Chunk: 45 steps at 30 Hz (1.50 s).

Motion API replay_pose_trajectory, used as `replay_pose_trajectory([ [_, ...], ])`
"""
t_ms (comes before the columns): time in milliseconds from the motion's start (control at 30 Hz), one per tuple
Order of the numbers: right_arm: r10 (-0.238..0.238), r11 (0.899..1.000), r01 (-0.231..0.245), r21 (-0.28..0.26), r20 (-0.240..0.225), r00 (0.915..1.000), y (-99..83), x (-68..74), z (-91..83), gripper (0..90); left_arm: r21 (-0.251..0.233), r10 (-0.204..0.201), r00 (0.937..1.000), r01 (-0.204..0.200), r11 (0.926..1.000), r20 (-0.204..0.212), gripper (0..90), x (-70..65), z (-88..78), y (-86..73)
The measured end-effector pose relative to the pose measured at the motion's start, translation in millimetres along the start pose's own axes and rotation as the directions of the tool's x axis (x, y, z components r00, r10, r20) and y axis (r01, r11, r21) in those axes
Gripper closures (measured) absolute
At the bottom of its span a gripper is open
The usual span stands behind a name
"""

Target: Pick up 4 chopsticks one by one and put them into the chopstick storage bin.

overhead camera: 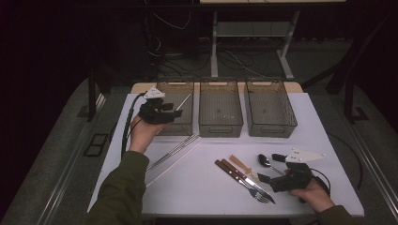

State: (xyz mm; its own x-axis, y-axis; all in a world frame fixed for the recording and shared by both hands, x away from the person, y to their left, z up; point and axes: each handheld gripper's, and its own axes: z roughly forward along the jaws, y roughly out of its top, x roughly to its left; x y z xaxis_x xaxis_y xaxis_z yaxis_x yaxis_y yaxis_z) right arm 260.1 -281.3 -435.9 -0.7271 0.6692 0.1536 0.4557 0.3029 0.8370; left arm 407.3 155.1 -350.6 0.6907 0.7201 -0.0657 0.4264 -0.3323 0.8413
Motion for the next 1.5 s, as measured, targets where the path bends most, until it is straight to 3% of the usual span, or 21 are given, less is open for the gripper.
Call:
replay_pose_trajectory([
  [233, -0.008, 1.000, 0.008, 0.017, -0.019, 0.9998, 0.3, -6.8, 3.4, 3.9, -0.005, 0.040, 0.9985, -0.040, 0.9992, 0.038, 43.9, -22.2, -4.3, -9.0],
  [400, -0.023, 0.999, 0.024, 0.037, -0.025, 0.9994, -0.2, -10.6, 3.9, 3.8, -0.005, 0.049, 0.9972, -0.049, 0.9988, 0.056, 41.7, -32.9, -4.1, -20.8],
  [500, -0.029, 0.999, 0.029, 0.023, -0.024, 0.9993, 0.1, -11.1, 1.7, 3.8, -0.011, 0.051, 0.9968, -0.050, 0.9987, 0.062, 41.3, -37.9, -5.9, -27.4],
  [833, -0.047, 0.998, 0.048, 0.041, -0.019, 0.9987, -2.7, -6.2, 3.9, 3.8, -0.029, 0.048, 0.9959, -0.046, 0.9985, 0.077, 36.6, -48.0, -18.3, -47.7],
  [1233, -0.024, 0.999, 0.024, 0.021, -0.019, 0.9995, -4.3, -5.8, 0.6, 3.8, -0.025, 0.059, 0.9963, -0.057, 0.9980, 0.063, 35.4, -58.9, -32.0, -81.7],
  [1500, -0.002, 1.000, 0.002, 0.018, -0.020, 0.9998, -3.8, -6.5, -0.8, 3.8, 0.002, 0.057, 0.9969, -0.057, 0.9984, 0.055, 36.2, -62.8, -33.9, -99.1],
])
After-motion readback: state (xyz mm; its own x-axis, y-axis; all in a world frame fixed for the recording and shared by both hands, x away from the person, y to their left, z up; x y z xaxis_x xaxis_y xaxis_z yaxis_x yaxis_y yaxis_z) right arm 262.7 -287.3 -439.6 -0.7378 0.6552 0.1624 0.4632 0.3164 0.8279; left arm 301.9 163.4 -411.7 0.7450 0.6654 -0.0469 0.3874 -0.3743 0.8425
